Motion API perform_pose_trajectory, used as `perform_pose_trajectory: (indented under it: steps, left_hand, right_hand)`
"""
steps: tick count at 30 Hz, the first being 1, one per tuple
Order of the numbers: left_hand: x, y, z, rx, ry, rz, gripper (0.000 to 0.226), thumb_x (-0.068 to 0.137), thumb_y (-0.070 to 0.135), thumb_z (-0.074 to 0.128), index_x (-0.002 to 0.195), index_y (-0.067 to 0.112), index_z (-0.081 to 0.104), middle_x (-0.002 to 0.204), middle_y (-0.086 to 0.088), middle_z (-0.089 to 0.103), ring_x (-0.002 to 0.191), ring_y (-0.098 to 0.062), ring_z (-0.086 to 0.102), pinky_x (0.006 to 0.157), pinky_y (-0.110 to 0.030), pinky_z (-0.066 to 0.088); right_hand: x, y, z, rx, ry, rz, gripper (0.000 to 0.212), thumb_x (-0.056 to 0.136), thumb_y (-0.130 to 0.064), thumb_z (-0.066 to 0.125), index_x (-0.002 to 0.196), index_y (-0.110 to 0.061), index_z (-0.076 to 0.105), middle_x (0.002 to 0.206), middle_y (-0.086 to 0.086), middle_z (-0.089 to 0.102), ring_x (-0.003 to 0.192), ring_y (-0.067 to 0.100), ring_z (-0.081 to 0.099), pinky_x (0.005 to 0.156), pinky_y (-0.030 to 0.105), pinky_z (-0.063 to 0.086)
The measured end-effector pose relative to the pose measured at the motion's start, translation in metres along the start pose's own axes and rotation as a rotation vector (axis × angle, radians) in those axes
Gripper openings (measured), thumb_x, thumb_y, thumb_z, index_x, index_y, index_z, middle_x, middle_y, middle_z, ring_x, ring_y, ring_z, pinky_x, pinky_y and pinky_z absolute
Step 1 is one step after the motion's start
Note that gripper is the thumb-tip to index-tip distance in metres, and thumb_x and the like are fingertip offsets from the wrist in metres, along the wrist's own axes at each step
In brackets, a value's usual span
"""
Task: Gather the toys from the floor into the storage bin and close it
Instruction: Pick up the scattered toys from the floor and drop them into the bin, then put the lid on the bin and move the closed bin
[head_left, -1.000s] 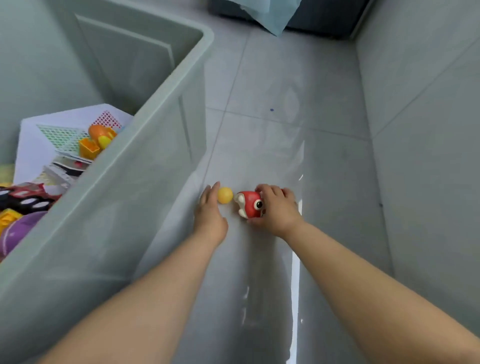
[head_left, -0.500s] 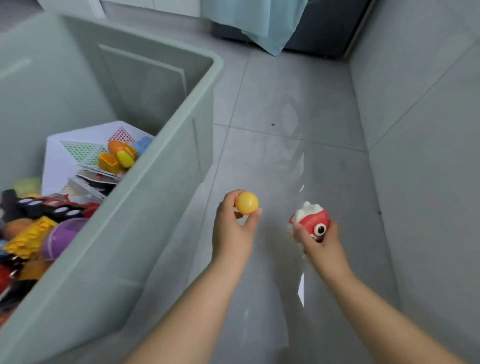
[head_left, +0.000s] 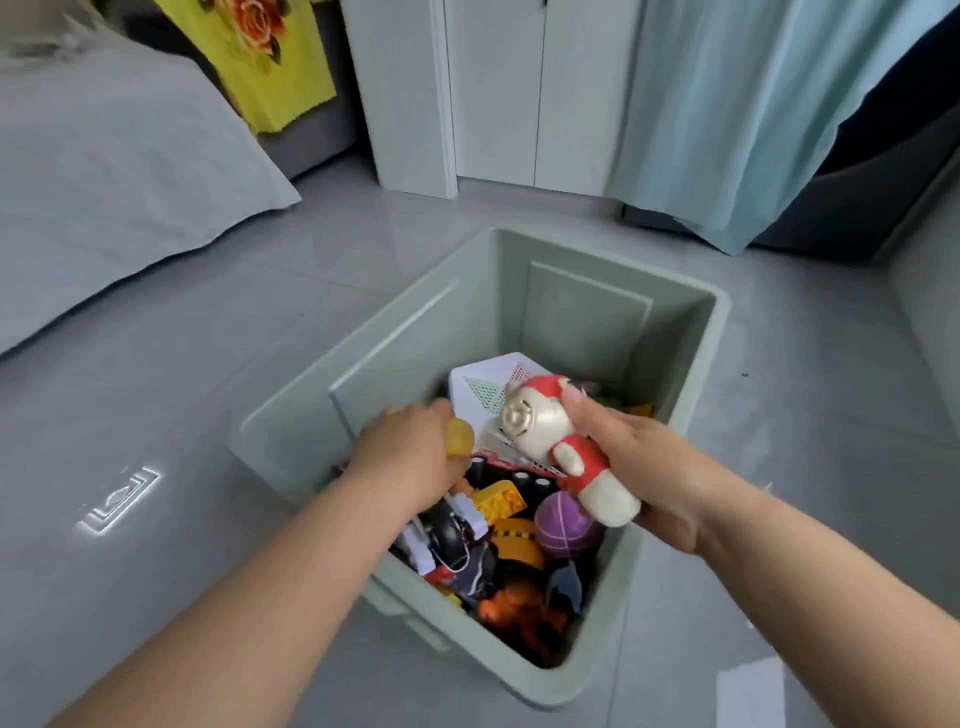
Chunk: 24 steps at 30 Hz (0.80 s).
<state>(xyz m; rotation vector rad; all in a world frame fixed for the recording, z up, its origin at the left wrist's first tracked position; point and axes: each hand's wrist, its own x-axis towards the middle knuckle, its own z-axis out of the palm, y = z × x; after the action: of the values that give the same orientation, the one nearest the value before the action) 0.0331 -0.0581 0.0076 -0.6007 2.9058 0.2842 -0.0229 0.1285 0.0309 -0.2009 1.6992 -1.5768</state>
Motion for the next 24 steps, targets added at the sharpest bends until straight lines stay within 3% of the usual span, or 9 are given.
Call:
perform_pose_trajectory:
  steps: [5,8,10,12,15,17,19,21,24]
  left_hand:
    - [-0.008,-0.029,0.023,0.019,-0.130,-0.003,0.066,0.091,0.034,0.048,0.147,0.019,0.017,0.149,-0.011,0.030,0.133,-0.031,0.034,0.103,-0.036,0.032]
    - [-0.031,-0.031,0.025,-0.100,-0.059,-0.005,0.076,0.092,0.041,0.047,0.150,0.018,0.003,0.152,-0.015,0.023,0.135,-0.033,0.031,0.110,-0.041,0.025]
    - [-0.053,-0.031,0.032,-0.122,0.098,0.032,0.074,0.082,0.044,0.054,0.146,0.015,0.031,0.136,-0.017,0.049,0.122,-0.034,0.051,0.106,-0.050,0.034]
    - [-0.073,-0.034,0.038,-0.179,0.108,0.055,0.065,0.074,0.047,0.044,0.132,0.019,0.049,0.114,-0.008,0.066,0.103,-0.026,0.065,0.098,-0.054,0.041]
    - [-0.100,-0.042,0.029,-0.287,0.026,0.092,0.055,0.086,0.036,0.037,0.139,0.023,0.033,0.131,-0.009,0.057,0.124,-0.023,0.051,0.114,-0.056,0.009]
    - [-0.110,-0.047,0.021,-0.343,-0.027,0.137,0.059,0.095,0.033,0.039,0.148,0.025,0.015,0.151,-0.013,0.030,0.143,-0.026,0.021,0.110,-0.047,-0.021]
    - [-0.119,-0.054,0.015,-0.349,-0.017,0.168,0.062,0.096,0.031,0.041,0.150,0.025,0.009,0.154,-0.014,0.022,0.145,-0.027,0.012,0.106,-0.045,-0.025]
    - [-0.126,-0.062,0.014,-0.387,-0.045,0.186,0.063,0.096,0.027,0.043,0.149,0.023,0.010,0.152,-0.016,0.025,0.144,-0.028,0.014,0.108,-0.046,-0.020]
    - [-0.134,-0.081,0.004,-0.456,-0.059,0.207,0.066,0.095,0.027,0.046,0.150,0.021,0.010,0.148,-0.013,0.033,0.139,-0.029,0.023,0.113,-0.051,-0.010]
  right_hand:
    - [0.014,0.042,0.050,-0.300,0.153,0.119,0.036,0.088,-0.040,0.056,0.116,-0.017,0.055,0.099,0.001,0.069,0.094,0.019,0.065,0.090,0.038,0.052]
    - [-0.004,0.044,0.076,-0.407,0.137,0.136,0.026,0.093,-0.030,0.051,0.115,-0.024,0.039,0.100,-0.016,0.055,0.085,-0.004,0.053,0.072,0.002,0.041]
    - [-0.017,0.048,0.089,-0.680,0.119,0.086,0.055,0.091,-0.033,0.054,0.135,-0.017,0.025,0.131,-0.005,0.047,0.111,0.004,0.049,0.089,0.004,0.034]
    - [-0.025,0.056,0.099,-1.042,0.118,0.046,0.087,0.089,-0.052,0.044,0.147,-0.011,-0.006,0.156,0.001,0.007,0.143,0.015,0.013,0.113,0.020,0.016]
    - [-0.038,0.065,0.111,-1.269,0.034,-0.027,0.111,0.063,-0.088,0.003,0.145,-0.017,-0.018,0.153,-0.011,-0.007,0.144,0.010,-0.004,0.114,0.023,0.007]
    - [-0.048,0.069,0.117,-1.308,-0.028,0.016,0.124,0.053,-0.095,0.010,0.148,-0.018,-0.005,0.153,-0.011,0.007,0.141,0.014,0.020,0.111,0.026,0.024]
    - [-0.051,0.078,0.122,-1.349,0.005,-0.024,0.099,0.066,-0.069,0.060,0.143,-0.016,0.026,0.144,0.004,0.040,0.116,0.024,0.057,0.084,0.031,0.049]
    - [-0.045,0.088,0.127,-1.385,0.120,-0.148,0.062,0.065,-0.026,0.082,0.115,-0.023,0.045,0.105,0.015,0.068,0.070,0.031,0.069,0.043,0.027,0.040]
    - [-0.034,0.081,0.136,-1.397,0.300,-0.101,0.032,0.078,-0.023,0.070,0.089,-0.025,0.041,0.086,0.015,0.068,0.063,0.034,0.066,0.042,0.025,0.030]
